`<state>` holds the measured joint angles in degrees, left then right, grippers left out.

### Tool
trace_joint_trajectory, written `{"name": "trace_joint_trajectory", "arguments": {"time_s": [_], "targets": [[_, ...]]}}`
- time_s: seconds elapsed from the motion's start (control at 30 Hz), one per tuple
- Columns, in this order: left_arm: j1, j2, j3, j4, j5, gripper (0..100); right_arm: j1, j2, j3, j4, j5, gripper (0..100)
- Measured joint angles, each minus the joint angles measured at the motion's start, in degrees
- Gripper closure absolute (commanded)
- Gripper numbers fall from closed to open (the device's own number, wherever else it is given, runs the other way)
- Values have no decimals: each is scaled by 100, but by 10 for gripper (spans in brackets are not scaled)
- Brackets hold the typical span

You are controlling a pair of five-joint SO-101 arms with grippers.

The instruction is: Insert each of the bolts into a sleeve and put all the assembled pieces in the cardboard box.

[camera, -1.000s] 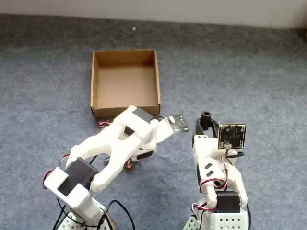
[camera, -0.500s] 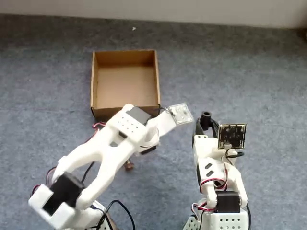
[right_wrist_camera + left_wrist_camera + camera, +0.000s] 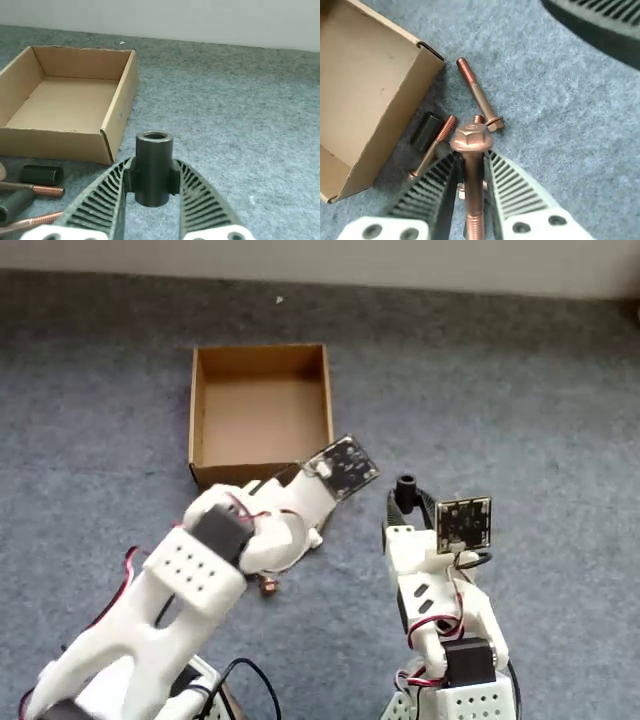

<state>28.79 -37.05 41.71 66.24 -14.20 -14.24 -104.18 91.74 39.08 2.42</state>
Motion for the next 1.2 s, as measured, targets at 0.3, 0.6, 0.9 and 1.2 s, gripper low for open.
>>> {"name": "trace_joint_trajectory", "arguments": {"time_s": [0.3, 0.6, 0.9, 1.2], "targets": [[0, -2532, 923, -26, 378, 995, -70, 0, 0, 0, 0, 993], [-475, -4519, 1969, -659, 642, 995, -932, -9, 0, 255, 0, 993], [-1099, -5978, 2558, -1275, 1266, 995, -1679, 0, 220, 202, 404, 993], [-1108, -6505, 2558, -2242, 1846, 995, -2295, -9, 255, 79, 440, 992]]}}
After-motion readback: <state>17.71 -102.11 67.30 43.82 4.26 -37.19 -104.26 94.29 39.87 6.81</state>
